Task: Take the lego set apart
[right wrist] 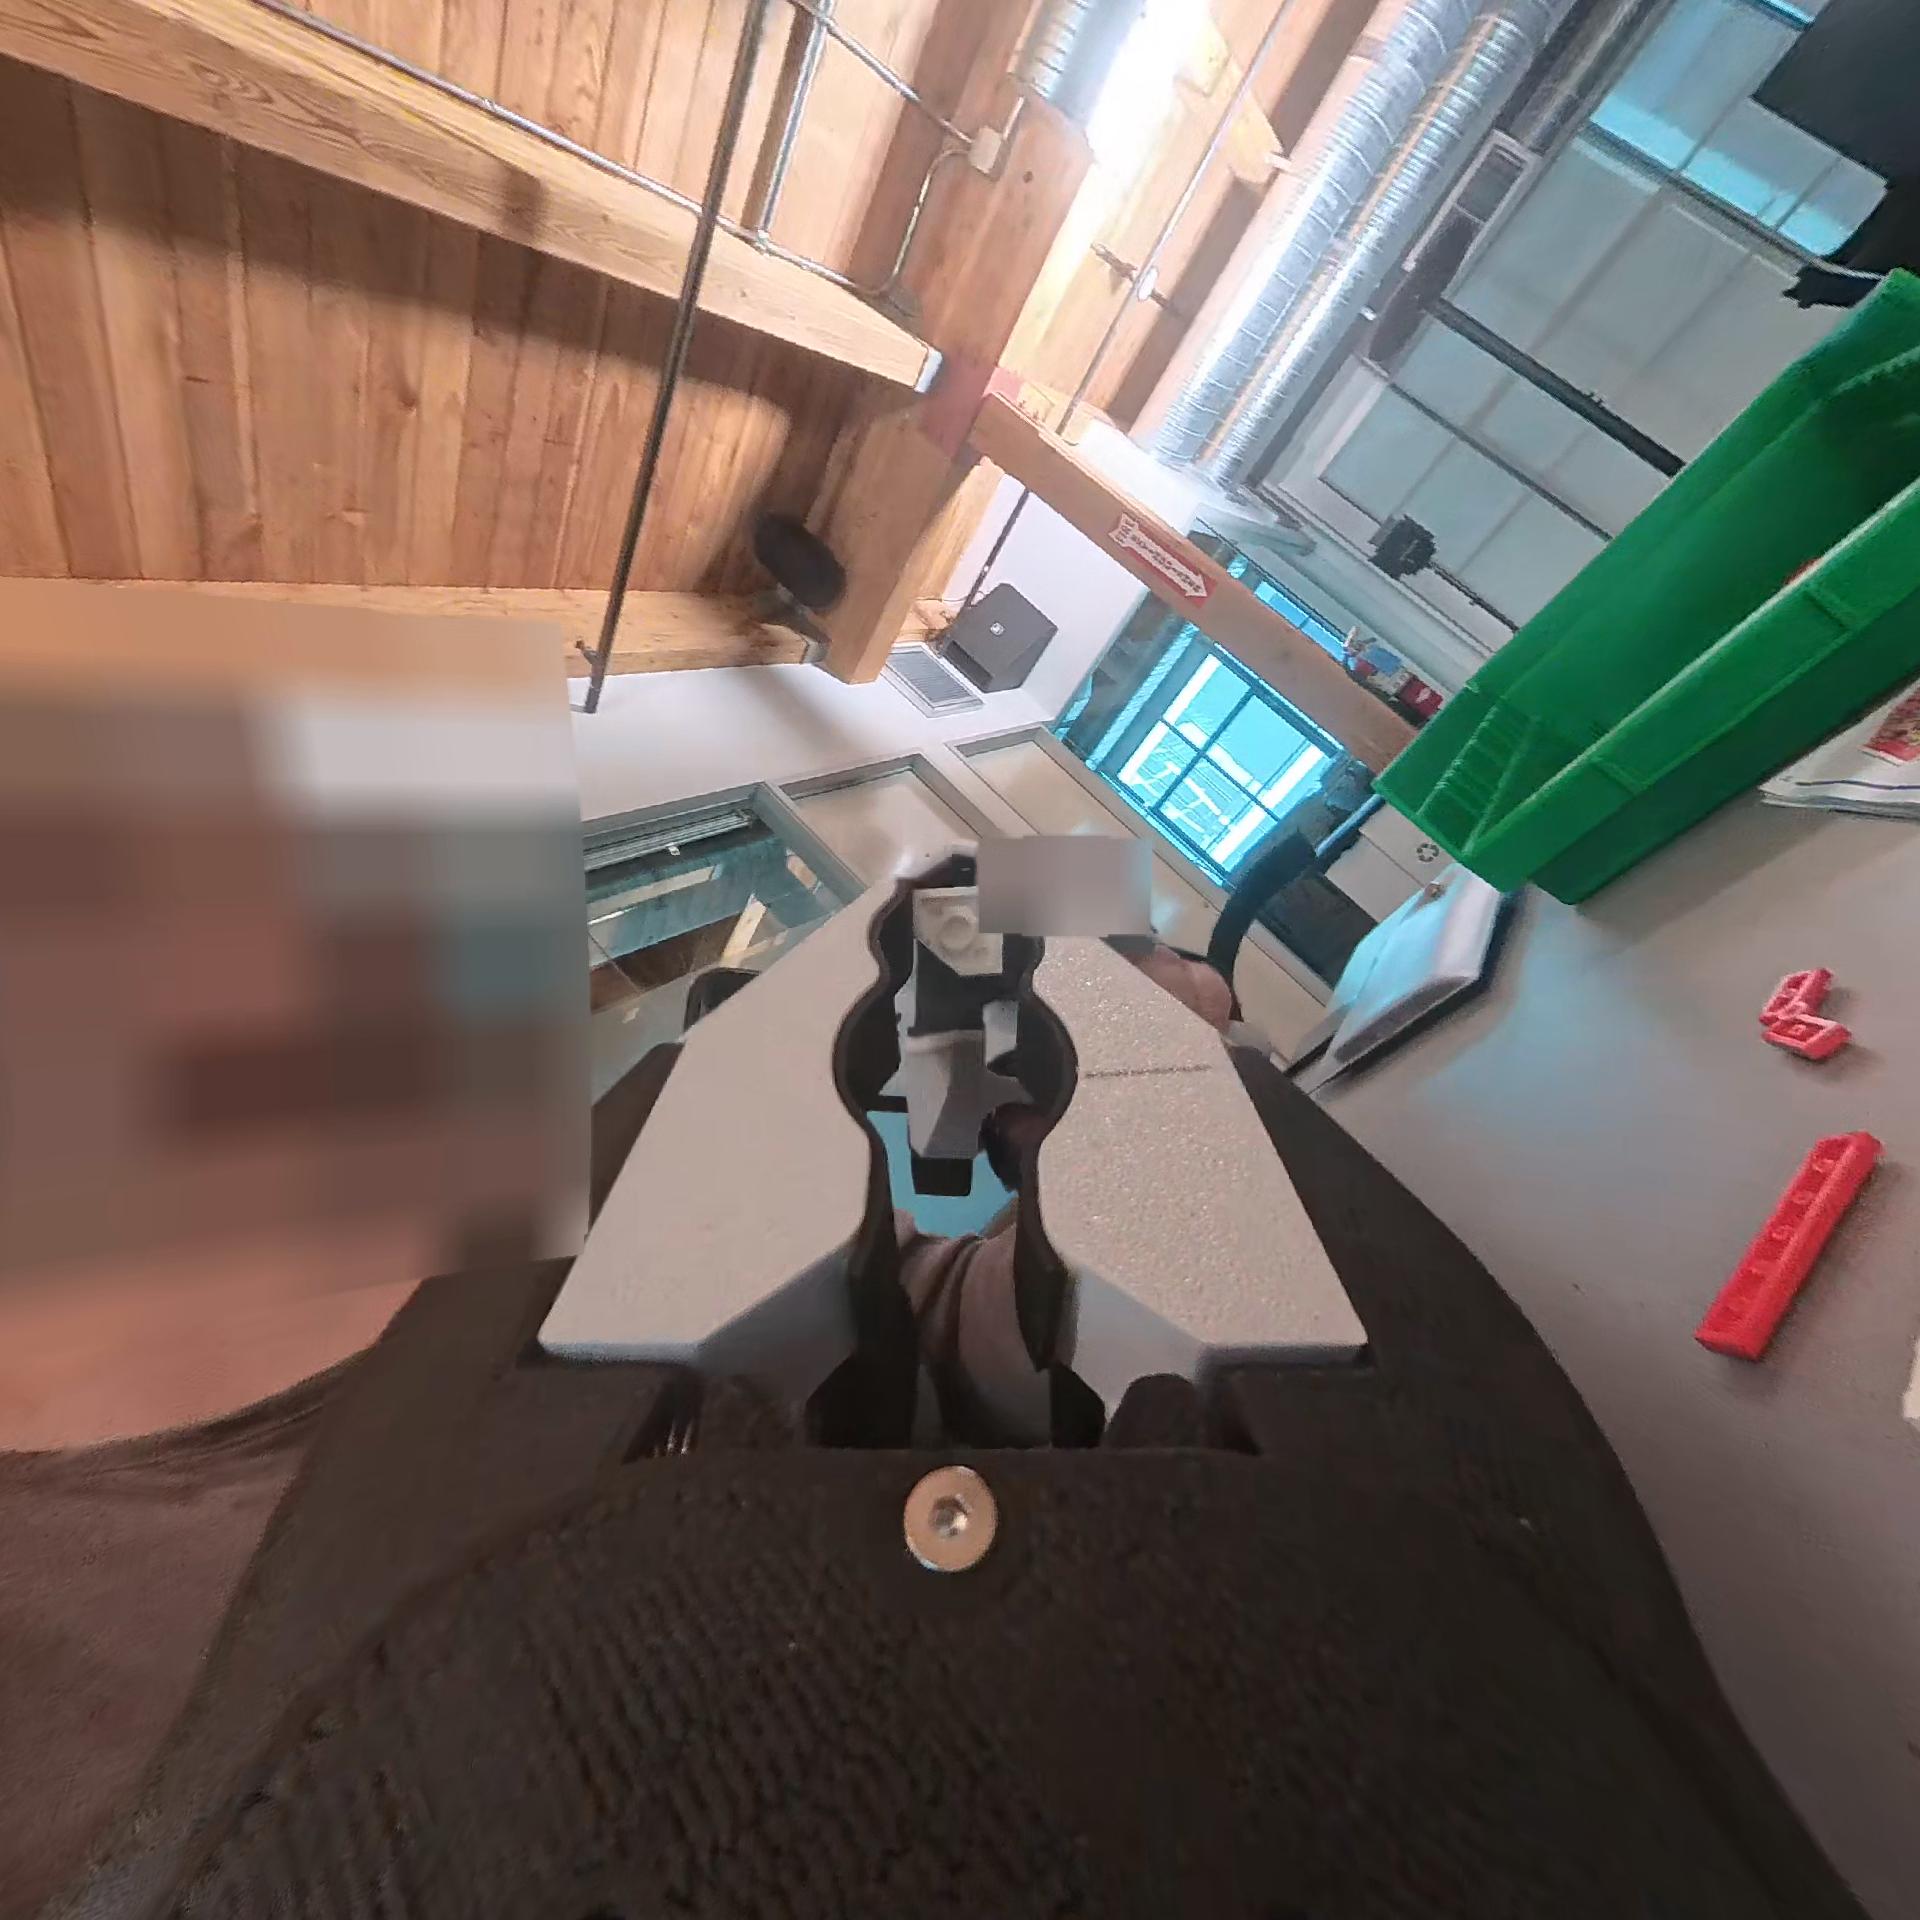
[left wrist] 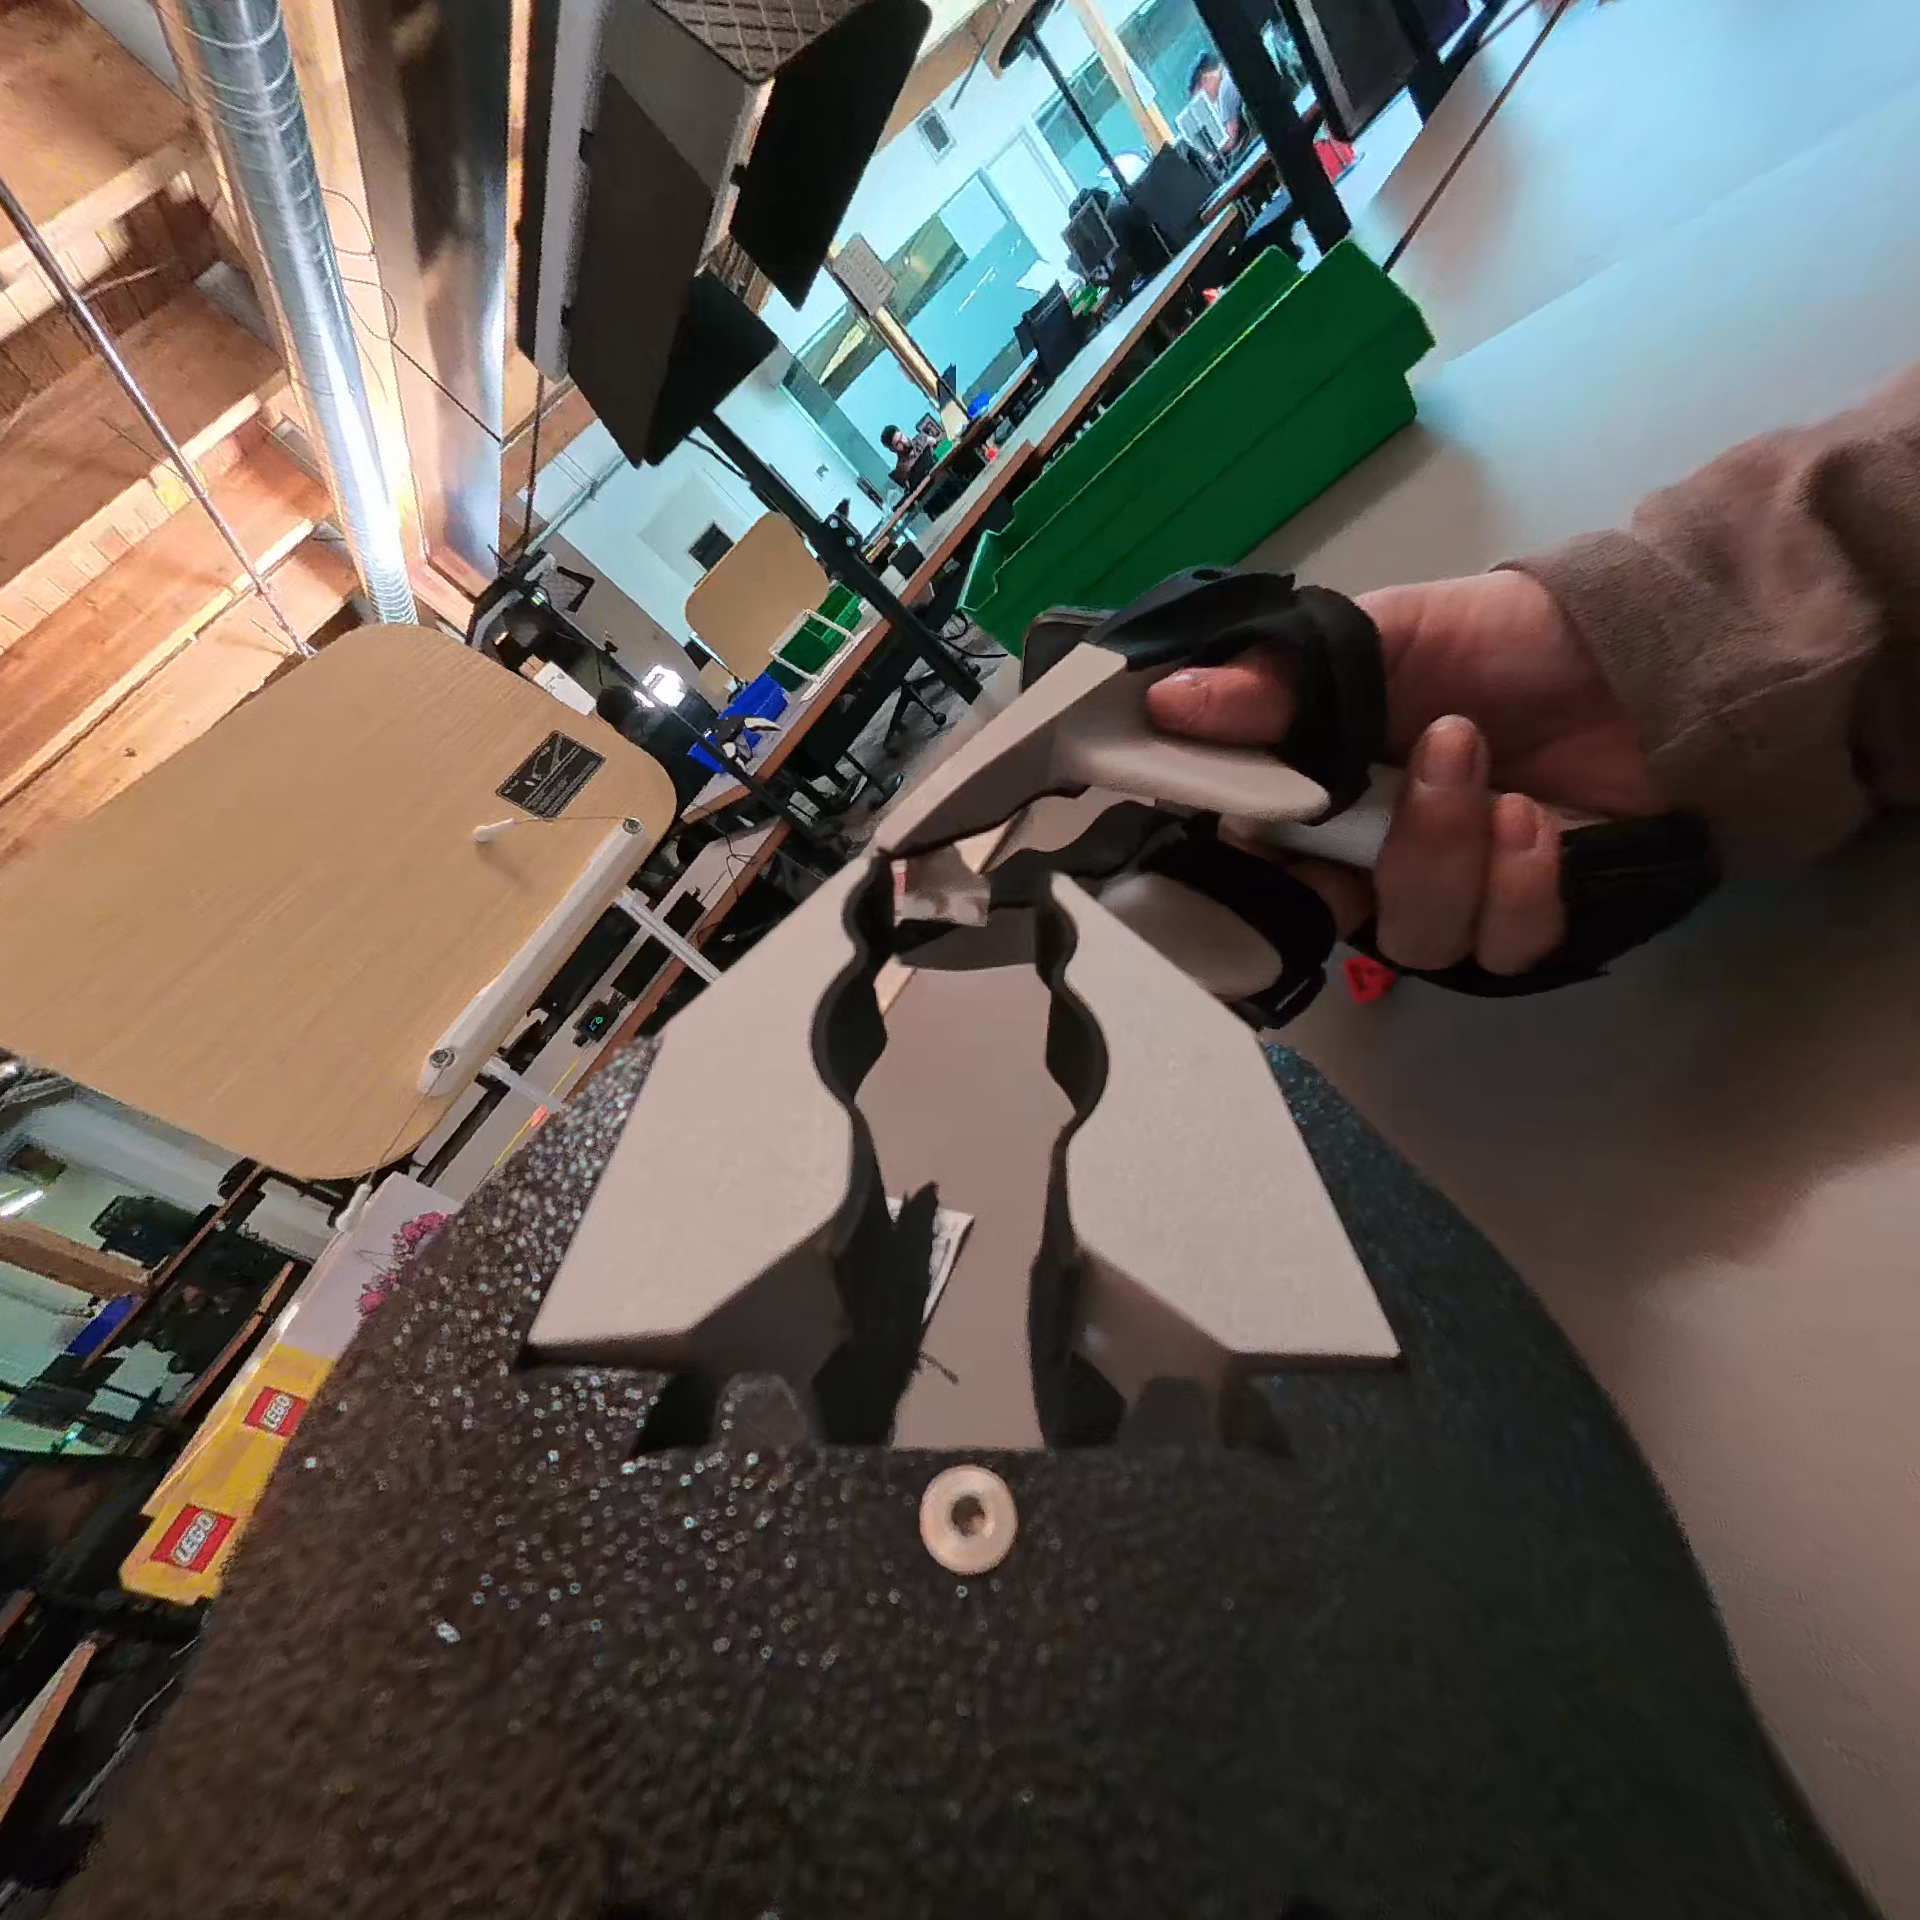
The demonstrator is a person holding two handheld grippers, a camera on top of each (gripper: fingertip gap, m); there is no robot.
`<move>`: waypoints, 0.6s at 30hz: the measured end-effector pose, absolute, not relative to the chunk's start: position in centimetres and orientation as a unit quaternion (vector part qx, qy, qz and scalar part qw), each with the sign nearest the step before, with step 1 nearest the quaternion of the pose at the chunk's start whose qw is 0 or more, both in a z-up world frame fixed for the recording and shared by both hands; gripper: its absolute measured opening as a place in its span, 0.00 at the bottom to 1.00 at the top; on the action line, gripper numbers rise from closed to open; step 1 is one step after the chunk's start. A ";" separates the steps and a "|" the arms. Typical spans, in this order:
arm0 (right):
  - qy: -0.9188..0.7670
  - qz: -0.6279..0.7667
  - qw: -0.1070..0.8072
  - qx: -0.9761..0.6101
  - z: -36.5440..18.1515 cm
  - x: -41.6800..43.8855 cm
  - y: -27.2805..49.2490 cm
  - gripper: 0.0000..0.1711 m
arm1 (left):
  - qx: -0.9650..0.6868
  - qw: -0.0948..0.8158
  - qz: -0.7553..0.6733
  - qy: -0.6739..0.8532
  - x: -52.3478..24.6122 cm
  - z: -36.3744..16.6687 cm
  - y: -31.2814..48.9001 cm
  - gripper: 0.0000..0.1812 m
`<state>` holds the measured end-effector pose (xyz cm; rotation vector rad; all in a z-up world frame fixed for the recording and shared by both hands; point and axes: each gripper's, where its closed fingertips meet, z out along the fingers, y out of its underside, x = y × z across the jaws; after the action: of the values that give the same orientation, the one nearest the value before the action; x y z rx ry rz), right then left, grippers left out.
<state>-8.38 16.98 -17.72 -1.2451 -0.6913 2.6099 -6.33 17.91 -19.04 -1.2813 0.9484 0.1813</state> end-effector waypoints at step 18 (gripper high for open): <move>-0.327 0.524 0.577 -0.535 -19.5 -4.2 26.0 0.16 | -0.850 0.492 0.170 0.088 -39.7 -17.7 21.0 0.08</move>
<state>-4.22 25.99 -19.46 -1.2526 -0.7650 1.2259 -39.71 21.02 -17.71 -2.0619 0.2131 0.4119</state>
